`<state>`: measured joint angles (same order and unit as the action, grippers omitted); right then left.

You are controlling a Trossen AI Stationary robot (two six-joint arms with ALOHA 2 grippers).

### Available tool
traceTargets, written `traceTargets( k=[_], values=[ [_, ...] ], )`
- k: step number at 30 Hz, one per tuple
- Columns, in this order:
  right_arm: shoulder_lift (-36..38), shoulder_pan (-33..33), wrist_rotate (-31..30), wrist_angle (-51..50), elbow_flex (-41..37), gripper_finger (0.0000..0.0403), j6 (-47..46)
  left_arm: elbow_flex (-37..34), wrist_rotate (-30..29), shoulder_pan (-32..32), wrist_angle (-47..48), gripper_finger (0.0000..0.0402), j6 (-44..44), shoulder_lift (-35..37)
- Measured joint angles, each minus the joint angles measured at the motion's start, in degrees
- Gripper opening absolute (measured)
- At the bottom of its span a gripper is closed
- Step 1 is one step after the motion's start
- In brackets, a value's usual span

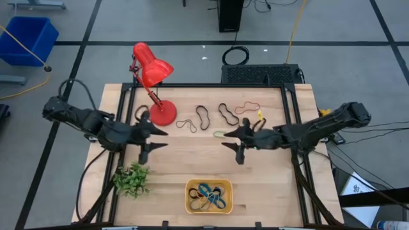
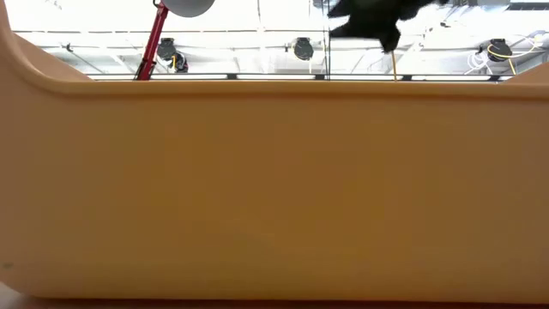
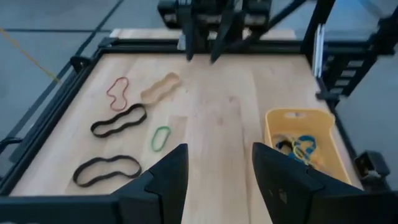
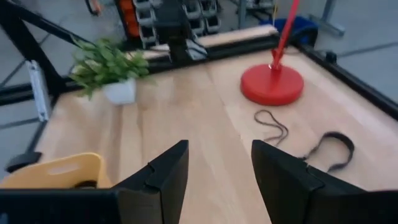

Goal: Pick and place rubber bands into bin
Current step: Put the green rubber band into the bin

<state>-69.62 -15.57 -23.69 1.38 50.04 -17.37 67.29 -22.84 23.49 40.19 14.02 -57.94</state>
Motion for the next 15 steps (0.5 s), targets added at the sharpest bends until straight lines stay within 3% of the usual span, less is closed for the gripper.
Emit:
traceTargets(
  k=[8, 15],
  values=[
    [-9.0, 8.1, 6.0, -3.0, 0.0, 0.0169, 1.8, -18.7, 1.0, -0.7, -14.1, 0.0184, 0.1, 15.0],
    [-18.6, 12.9, 6.0, -4.0, 0.0, 0.0169, 2.4, -25.8, 1.0, -0.7, -16.9, 0.0184, 4.1, 19.4]
  ],
)
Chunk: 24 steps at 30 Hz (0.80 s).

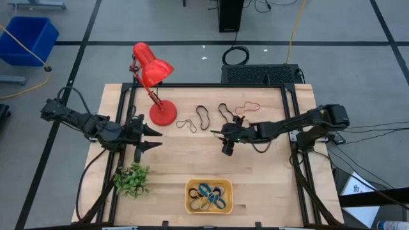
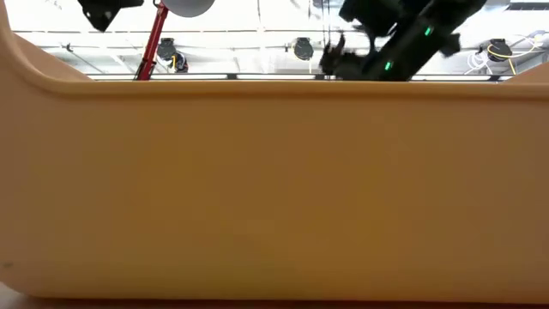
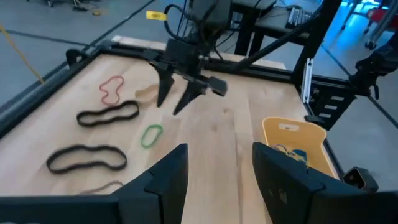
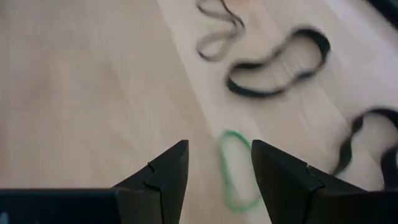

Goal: Pick and place rubber bands into bin
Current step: Put the green rubber band into the bin

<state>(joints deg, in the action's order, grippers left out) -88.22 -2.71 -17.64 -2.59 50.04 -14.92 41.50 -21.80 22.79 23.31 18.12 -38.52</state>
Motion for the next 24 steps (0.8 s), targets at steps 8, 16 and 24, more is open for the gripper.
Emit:
traceTargets(
  k=[8, 16, 24],
  values=[
    [-8.4, 4.1, 4.3, 1.1, 0.0, 0.0169, 0.5, -1.0, 0.6, 0.0, 0.1, 0.0184, 1.4, -0.6],
    [-12.9, 5.4, 4.4, 1.4, 0.1, 0.0169, 0.6, -1.0, 0.5, 0.0, 0.0, 0.0184, 1.4, -0.6],
    [-13.3, 7.2, 10.0, 0.7, 0.2, 0.0141, -0.8, -1.0, 0.5, 0.0, 0.1, 0.0184, 1.4, -0.6]
  ],
)
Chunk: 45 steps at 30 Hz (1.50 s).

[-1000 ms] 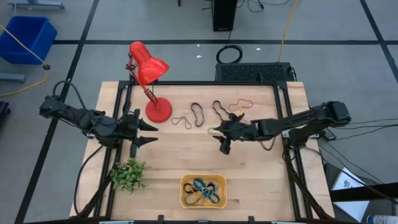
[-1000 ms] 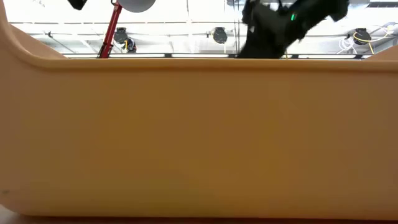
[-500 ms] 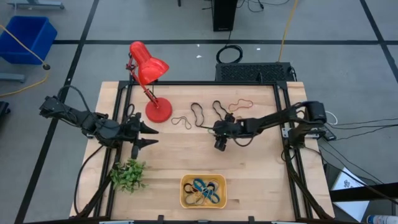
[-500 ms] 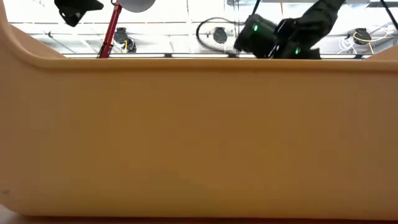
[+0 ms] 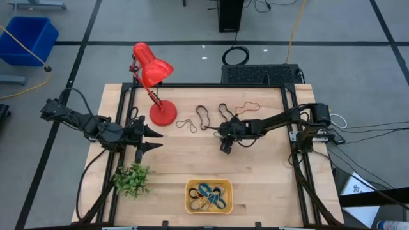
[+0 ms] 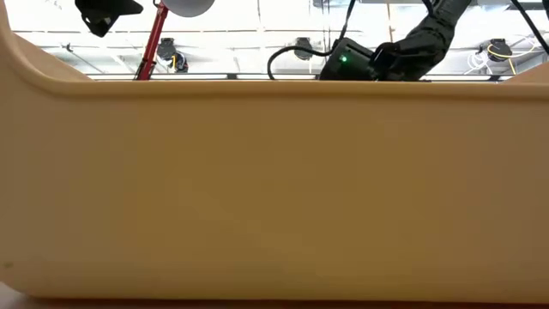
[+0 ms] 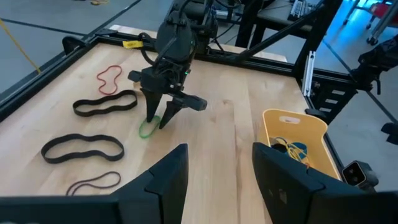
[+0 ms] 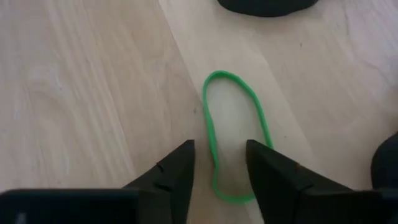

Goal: Pick and place rubber bands into bin
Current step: Put the green rubber band into the bin

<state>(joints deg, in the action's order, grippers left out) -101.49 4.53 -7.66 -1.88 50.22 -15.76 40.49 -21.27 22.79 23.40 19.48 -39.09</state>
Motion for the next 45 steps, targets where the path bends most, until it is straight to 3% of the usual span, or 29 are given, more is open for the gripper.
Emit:
traceTargets(
  k=[10, 15, 21, 26, 31, 38, 45],
  values=[
    [-0.1, 0.3, -1.3, 0.1, 0.0, 0.0007, 2.0, 0.0, 0.0, 0.0, 0.0, 0.0184, -0.3, 0.0],
    [1.9, -0.2, -1.2, -0.1, -0.3, 0.0002, 1.1, 0.0, 0.0, 0.0, 0.0, 0.0184, -0.2, 0.0],
    [11.4, -2.8, -1.2, 0.1, -0.3, 0.0001, 0.9, 0.0, -0.3, 0.0, 0.0, 0.0184, -0.6, 0.0],
    [21.2, -8.9, -4.5, -0.2, 0.0, 0.0001, 1.2, 0.0, 0.2, 0.0, 0.2, 0.0184, -1.0, 0.0],
    [26.0, -16.4, -10.3, -10.2, 6.3, 0.0000, 1.5, 0.1, 0.2, 0.0, 0.2, 0.0184, -1.0, 0.0],
    [21.5, -25.7, -13.5, -21.9, 20.2, 0.0000, 3.1, 0.1, 0.2, 0.0, 0.3, 0.0184, -1.0, 0.0],
    [11.2, -32.1, -12.7, -21.3, 26.3, 0.0000, 4.9, 0.0, 0.3, 0.0, 0.3, 0.0184, -0.6, 0.0]
  ],
)
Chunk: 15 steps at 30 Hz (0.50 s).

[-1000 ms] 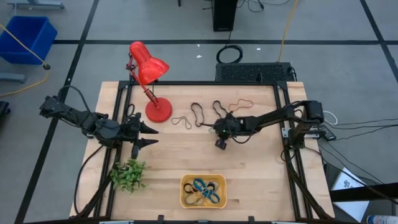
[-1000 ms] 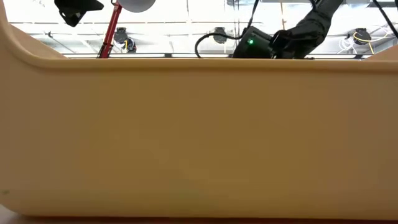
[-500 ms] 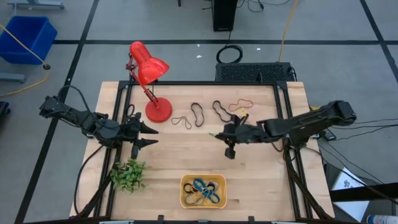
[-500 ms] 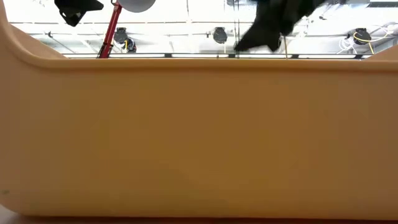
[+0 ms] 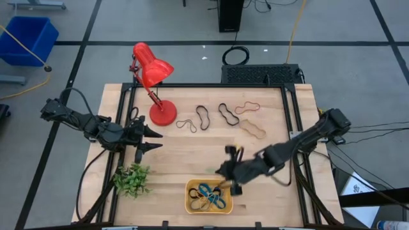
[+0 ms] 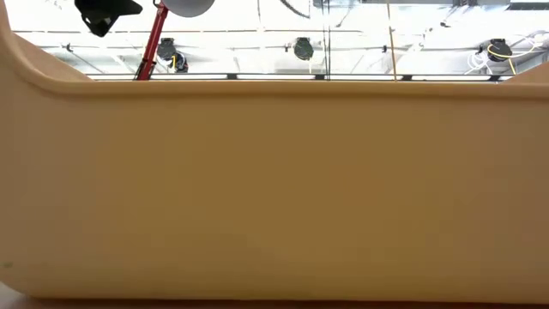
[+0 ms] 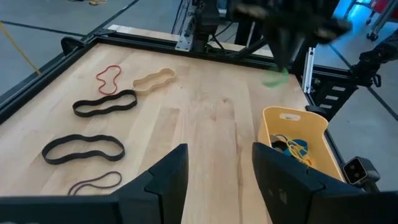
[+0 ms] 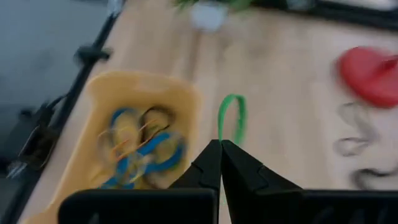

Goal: Pick and place rubber bands into bin
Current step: Put the green rubber band into the bin

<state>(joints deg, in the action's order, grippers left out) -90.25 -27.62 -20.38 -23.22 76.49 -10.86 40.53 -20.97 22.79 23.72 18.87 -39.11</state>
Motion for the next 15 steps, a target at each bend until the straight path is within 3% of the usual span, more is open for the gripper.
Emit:
traceTargets(
  k=[5, 15],
  values=[
    [-6.3, -3.3, 4.0, 2.3, 0.0, 0.0000, -2.2, 0.0, 0.1, 0.0, 0.0, 0.0184, 3.1, 0.0],
    [-15.6, -6.8, 4.2, 2.9, 0.0, 0.0000, -5.9, 0.0, 0.1, 0.0, 0.0, 0.0184, 5.3, 0.0]
  ],
)
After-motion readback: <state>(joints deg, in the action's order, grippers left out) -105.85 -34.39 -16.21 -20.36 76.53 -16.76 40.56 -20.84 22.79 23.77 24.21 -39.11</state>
